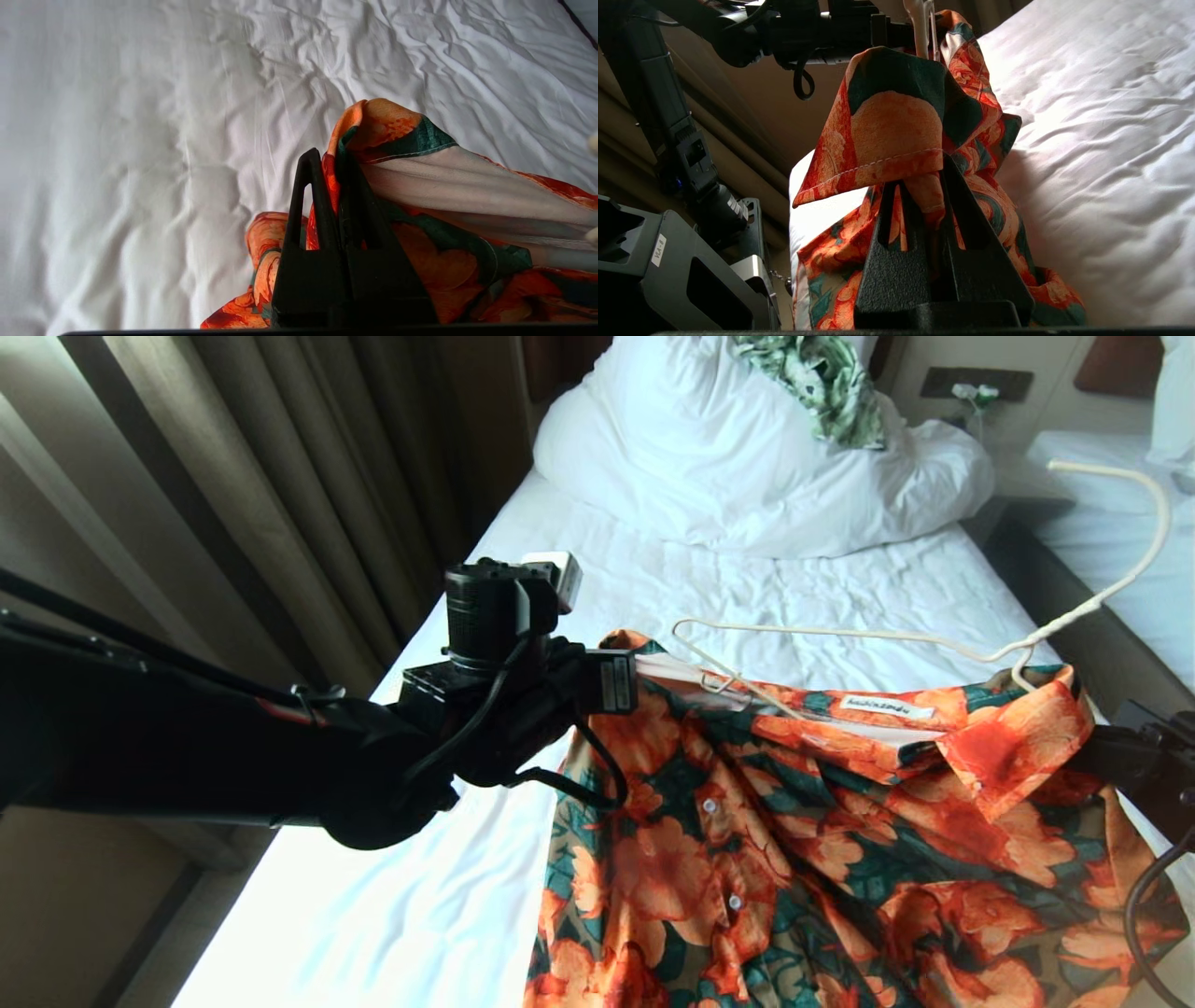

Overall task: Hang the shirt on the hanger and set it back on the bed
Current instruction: Hook the other side of the shirt onto the hanger

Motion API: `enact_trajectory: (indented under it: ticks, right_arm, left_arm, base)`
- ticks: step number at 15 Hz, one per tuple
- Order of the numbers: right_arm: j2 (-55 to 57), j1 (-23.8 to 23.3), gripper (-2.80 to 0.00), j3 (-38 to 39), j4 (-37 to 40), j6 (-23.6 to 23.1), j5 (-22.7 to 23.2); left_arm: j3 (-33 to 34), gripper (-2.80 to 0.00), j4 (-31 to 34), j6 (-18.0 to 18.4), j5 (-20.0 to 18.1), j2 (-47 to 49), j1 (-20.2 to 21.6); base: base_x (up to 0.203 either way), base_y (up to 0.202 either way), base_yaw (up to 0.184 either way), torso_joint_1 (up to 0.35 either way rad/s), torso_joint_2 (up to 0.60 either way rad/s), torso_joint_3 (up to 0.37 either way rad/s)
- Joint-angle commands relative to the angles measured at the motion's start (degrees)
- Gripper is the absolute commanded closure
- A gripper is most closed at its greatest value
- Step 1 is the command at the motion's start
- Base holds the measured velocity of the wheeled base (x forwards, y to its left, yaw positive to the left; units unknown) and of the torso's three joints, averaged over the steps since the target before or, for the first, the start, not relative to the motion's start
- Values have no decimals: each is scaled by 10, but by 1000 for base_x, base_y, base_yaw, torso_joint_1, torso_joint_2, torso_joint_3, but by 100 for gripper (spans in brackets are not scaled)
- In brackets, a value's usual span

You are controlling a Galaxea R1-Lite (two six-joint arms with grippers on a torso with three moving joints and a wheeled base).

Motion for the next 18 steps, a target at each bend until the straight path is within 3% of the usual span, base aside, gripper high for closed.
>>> enact_trajectory:
  ticks: [1, 6, 12, 18]
  right_arm:
    - [9, 0, 0, 3, -5, 0, 4]
    - [27, 7, 0, 2, -4, -9, 5]
    - [39, 31, 0, -21, -3, -9, 4]
    - [29, 38, 0, -35, -3, -9, 6]
  left_arm:
    - [-3, 0, -2, 2, 2, -10, 2]
    - [-4, 0, 1, 6, 4, -45, -22]
    - [-4, 0, 11, 7, 22, -83, -110]
    - [-16, 0, 32, 25, 19, -81, -156]
  base:
    - [0, 0, 0, 0, 0, 0]
    - [0, 0, 0, 0, 0, 0]
    - [0, 0, 0, 0, 0, 0]
    - [0, 0, 0, 0, 0, 0]
